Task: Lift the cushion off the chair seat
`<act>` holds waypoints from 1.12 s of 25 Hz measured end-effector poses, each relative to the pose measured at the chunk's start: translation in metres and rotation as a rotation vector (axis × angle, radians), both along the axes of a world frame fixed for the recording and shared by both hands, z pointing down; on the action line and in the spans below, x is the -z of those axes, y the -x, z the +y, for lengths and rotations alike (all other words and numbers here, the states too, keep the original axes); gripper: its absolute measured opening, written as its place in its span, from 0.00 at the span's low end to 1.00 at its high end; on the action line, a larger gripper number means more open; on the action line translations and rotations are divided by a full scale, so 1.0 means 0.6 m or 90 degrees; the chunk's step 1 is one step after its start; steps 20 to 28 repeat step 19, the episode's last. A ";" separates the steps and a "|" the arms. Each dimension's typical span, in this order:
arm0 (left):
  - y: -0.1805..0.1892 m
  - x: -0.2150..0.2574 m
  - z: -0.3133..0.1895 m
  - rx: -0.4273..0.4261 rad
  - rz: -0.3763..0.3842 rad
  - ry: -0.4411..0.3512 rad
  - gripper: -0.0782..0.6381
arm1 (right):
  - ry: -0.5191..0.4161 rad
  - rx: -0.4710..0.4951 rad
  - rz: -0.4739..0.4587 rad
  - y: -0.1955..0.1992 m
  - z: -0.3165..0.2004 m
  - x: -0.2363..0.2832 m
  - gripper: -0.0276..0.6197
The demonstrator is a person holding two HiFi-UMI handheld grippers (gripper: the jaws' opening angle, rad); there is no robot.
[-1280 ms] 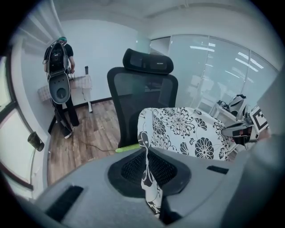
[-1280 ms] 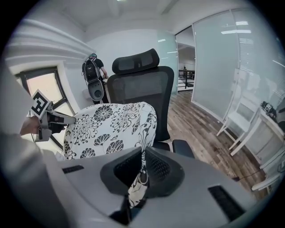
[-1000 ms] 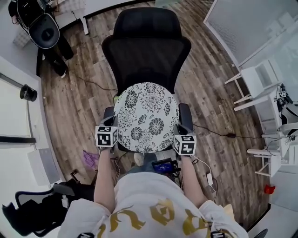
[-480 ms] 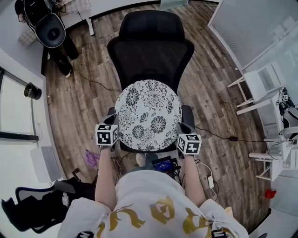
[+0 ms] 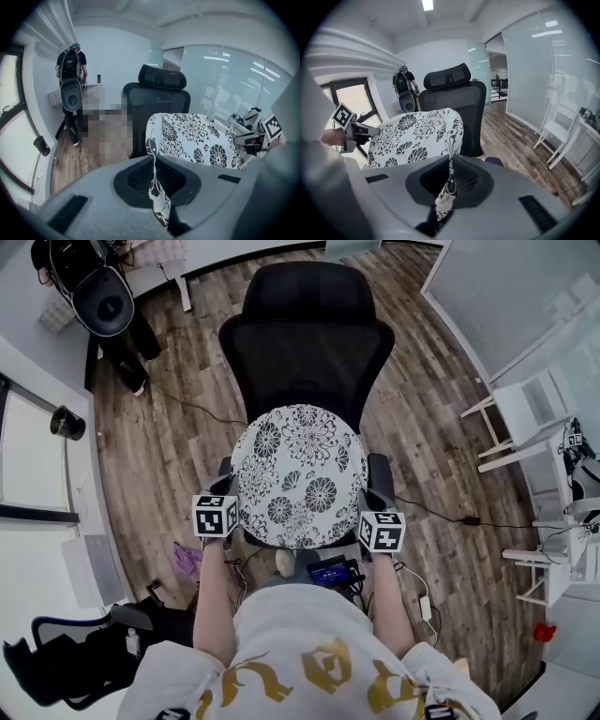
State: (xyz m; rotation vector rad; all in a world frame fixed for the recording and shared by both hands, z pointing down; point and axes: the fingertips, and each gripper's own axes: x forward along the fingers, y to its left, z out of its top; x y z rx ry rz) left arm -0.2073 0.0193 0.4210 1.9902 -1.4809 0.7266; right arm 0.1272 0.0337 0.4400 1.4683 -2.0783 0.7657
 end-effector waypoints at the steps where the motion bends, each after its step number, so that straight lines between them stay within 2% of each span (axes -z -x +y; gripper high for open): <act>1: 0.000 0.000 0.001 0.000 0.000 0.000 0.13 | 0.000 0.000 -0.002 0.002 0.001 0.000 0.07; 6: 0.005 0.003 0.004 0.006 0.002 -0.001 0.13 | -0.001 0.002 -0.015 0.010 0.002 0.003 0.07; 28: 0.015 -0.005 0.008 0.005 0.002 0.002 0.13 | 0.002 0.002 -0.009 0.021 0.006 -0.003 0.07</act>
